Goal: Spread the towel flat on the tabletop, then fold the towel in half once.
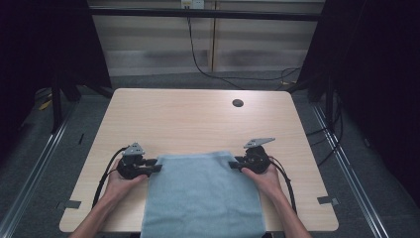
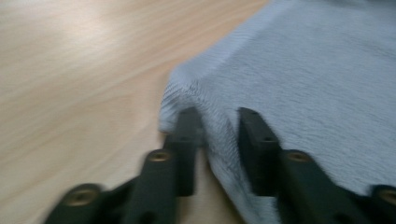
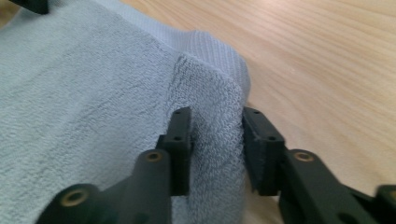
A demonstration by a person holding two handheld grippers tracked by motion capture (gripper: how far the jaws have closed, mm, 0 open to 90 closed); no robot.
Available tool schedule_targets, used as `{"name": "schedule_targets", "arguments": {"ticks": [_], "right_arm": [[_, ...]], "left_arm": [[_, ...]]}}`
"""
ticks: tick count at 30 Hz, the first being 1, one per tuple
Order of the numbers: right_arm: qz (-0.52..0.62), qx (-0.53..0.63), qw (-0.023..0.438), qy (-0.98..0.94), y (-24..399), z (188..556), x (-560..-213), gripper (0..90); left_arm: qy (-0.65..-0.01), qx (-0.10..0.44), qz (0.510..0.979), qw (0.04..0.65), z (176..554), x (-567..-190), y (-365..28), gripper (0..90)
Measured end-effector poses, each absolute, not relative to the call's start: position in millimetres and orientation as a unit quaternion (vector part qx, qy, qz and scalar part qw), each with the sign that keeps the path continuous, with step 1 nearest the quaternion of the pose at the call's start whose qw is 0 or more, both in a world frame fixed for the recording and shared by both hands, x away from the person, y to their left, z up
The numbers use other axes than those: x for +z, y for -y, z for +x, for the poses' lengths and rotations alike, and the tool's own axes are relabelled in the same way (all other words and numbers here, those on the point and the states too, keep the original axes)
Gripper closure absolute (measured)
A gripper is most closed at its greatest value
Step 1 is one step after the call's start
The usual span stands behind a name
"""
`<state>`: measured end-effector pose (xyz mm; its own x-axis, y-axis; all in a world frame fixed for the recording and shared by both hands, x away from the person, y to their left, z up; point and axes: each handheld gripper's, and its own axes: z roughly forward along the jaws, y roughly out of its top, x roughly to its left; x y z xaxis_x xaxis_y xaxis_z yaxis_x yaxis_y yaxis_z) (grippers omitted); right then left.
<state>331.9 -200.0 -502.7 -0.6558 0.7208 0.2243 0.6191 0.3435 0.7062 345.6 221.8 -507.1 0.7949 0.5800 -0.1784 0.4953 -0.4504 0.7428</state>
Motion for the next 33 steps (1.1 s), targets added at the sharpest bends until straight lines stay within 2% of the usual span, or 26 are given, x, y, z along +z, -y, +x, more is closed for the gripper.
{"name": "schedule_targets", "arguments": {"ticks": [2,5,7,19,25,33], "right_arm": [[0.413,0.414,0.051,-0.81,200.6,330.6,-501.1,81.8],[0.415,0.435,0.053,-0.797,203.4,330.0,-495.6,84.7],[0.417,0.45,0.054,-0.788,206.5,329.2,-491.5,85.2],[0.411,0.499,0.081,-0.758,221.8,329.4,-460.2,85.5],[0.408,0.507,0.104,-0.752,224.4,344.9,-436.6,85.6],[0.41,0.525,0.149,-0.73,229.7,376.9,-385.8,85.8]], "left_arm": [[-0.314,0.049,0.851,0.418,345.0,-507.2,-220.8,81.5],[-0.321,0.037,0.842,0.431,348.0,-507.4,-220.9,84.7],[-0.331,0.021,0.828,0.453,350.3,-504.2,-223.9,85.0],[-0.324,0.032,0.794,0.513,359.5,-466.8,-225.8,85.1],[-0.322,0.058,0.779,0.535,379.6,-431.8,-222.5,85.1],[-0.317,0.092,0.762,0.558,405.6,-382.8,-216.4,85.2]]}}
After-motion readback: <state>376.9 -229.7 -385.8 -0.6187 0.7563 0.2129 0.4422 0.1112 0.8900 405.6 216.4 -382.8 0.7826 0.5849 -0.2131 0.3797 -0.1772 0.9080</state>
